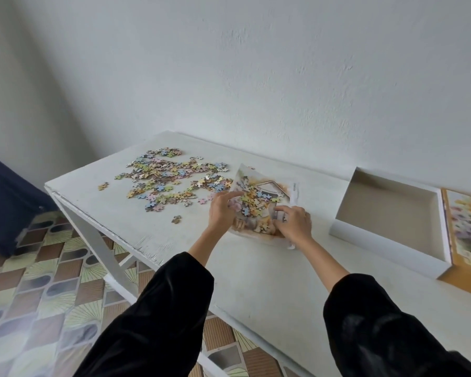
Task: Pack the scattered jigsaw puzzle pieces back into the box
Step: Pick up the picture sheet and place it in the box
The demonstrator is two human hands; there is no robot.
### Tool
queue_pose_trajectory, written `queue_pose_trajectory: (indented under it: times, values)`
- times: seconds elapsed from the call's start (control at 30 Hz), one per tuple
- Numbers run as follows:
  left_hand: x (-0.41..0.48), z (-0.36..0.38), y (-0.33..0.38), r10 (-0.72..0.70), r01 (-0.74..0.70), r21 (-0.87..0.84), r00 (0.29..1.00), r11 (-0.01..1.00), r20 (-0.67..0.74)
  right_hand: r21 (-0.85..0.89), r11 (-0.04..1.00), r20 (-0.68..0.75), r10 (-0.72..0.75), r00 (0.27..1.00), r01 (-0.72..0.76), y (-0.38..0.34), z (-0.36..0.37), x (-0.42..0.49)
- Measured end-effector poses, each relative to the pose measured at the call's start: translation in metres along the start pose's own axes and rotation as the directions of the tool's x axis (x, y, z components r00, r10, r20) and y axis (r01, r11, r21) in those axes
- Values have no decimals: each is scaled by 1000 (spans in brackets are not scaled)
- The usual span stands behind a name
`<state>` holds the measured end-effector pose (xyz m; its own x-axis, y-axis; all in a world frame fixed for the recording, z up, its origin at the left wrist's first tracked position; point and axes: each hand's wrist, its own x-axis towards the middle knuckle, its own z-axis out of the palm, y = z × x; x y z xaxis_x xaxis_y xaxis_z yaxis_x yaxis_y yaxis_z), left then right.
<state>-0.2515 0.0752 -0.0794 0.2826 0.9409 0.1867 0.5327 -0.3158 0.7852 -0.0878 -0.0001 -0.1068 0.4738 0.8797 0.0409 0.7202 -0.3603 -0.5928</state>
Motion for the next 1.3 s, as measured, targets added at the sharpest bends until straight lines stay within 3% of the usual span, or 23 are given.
queue_pose_trajectory:
  times: [0.4,0.53,0.67,0.73,0.83,0.97,1.17,1.3]
  values:
    - [11,-51,7,315,-303,120,945,945,-94,112,994,152,2,988,-20,-21,-4,23]
    - [5,-63,16,334,-342,-51,935,938,-115,255,965,171,13,985,-57,-36,-1,21]
    - [3,-77,13,261,-279,-326,960,903,-98,463,885,184,-38,982,-52,-41,-6,20]
    - [1,-82,9,210,-230,-442,973,867,-95,569,823,129,-103,986,11,-40,-11,19]
    - [0,-84,0,181,-210,-456,978,865,-108,694,714,4,-132,991,93,-43,-17,20]
    - [4,-82,-16,163,-181,-381,983,907,-81,651,733,-115,-162,980,198,-46,-21,27]
    - [7,-73,-19,238,-256,-121,961,959,-140,363,836,-302,-312,901,411,-56,-26,24]
    - [6,-64,-17,260,-279,-93,950,956,-174,236,851,-291,-399,869,470,-59,-23,20]
